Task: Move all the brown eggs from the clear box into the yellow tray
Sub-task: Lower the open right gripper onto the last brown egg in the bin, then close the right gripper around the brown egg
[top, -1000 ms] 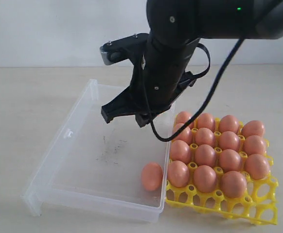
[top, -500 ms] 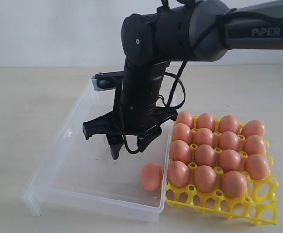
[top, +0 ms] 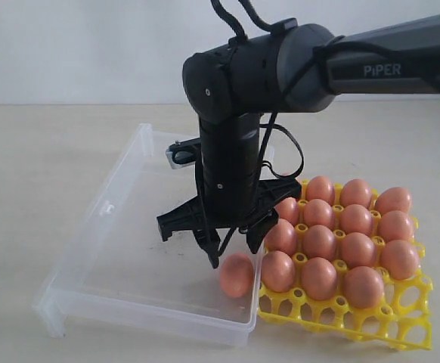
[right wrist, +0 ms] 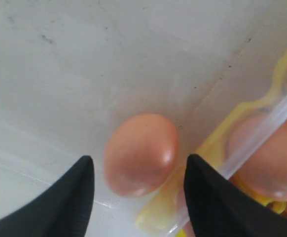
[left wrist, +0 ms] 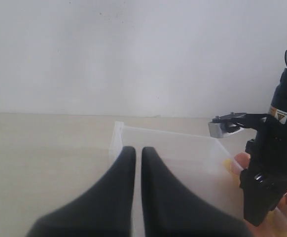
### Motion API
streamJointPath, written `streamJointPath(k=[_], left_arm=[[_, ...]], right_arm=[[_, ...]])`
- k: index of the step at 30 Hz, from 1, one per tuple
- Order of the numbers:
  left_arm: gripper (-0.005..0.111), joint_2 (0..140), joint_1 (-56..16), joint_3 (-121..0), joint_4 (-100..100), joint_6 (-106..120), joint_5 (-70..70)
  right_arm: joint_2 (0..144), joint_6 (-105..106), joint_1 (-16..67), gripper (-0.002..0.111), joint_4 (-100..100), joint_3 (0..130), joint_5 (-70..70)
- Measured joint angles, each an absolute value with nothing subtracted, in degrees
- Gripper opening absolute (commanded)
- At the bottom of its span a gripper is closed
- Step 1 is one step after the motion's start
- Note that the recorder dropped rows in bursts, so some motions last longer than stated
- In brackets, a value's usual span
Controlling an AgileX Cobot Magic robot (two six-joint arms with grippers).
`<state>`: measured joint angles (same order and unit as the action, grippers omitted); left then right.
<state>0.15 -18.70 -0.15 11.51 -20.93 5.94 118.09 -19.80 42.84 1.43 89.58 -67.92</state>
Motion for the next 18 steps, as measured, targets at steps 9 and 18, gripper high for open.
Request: streamJointPath(k=[9, 18], left_arm=[[0.004, 0.15, -18.70, -0.15, 11.51, -20.93, 5.94], [0.004, 0.15, -18.70, -0.15, 11.51, -20.93, 5.94]], right_arm=[[118.21, -20.54, 42.97, 0.047, 3.56, 89.58, -67.95], [122.96, -19.43, 44.12, 0.047, 5.54, 89.58, -68.07]])
